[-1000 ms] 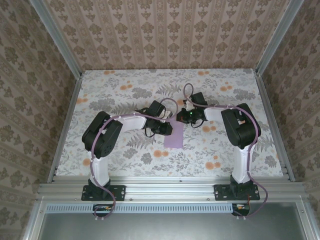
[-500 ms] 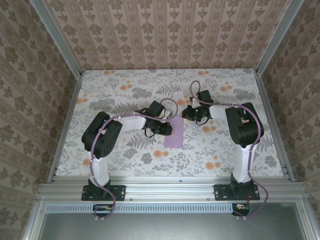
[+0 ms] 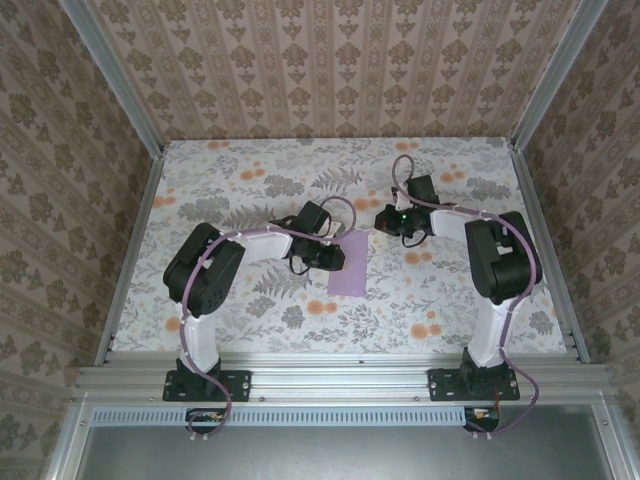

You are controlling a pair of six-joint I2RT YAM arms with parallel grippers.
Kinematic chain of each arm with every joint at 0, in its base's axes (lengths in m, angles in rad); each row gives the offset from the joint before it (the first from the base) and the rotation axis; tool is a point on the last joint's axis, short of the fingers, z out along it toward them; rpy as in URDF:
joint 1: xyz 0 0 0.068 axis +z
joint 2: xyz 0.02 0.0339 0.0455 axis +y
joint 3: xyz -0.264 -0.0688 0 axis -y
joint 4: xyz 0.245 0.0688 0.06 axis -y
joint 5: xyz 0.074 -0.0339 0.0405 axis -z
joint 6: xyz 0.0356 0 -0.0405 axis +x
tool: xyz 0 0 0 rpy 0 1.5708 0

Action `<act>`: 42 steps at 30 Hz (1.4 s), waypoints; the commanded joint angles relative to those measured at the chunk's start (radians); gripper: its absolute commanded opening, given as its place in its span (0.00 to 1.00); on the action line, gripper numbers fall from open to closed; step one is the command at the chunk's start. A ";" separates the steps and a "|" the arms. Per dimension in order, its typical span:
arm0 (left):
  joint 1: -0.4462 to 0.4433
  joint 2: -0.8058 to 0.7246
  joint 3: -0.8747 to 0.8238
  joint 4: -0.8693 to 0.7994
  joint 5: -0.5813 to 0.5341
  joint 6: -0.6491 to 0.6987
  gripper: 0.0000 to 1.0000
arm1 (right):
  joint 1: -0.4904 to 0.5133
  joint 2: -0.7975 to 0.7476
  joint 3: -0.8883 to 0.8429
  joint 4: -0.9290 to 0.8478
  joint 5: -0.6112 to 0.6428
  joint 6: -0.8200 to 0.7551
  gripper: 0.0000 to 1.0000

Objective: Fold a paper plane with a square sheet of paper (pick it up from the middle)
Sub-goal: Fold the square sheet of paper in half at the center of the table.

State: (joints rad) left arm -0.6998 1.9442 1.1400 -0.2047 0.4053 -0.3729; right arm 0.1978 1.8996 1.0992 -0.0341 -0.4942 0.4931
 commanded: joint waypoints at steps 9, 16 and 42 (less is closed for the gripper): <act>0.000 0.090 -0.015 -0.204 -0.074 0.006 0.19 | 0.170 -0.221 -0.277 0.030 -0.076 0.095 0.08; 0.001 0.094 -0.013 -0.199 -0.068 0.008 0.19 | 0.207 -0.192 -0.334 0.055 -0.069 0.101 0.08; 0.001 0.104 -0.018 -0.197 -0.063 0.012 0.19 | 0.235 -0.102 -0.267 -0.032 -0.082 0.021 0.08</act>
State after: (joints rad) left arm -0.6998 1.9629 1.1740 -0.2470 0.4149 -0.3725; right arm 0.4240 1.7893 0.8364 -0.0101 -0.5579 0.5587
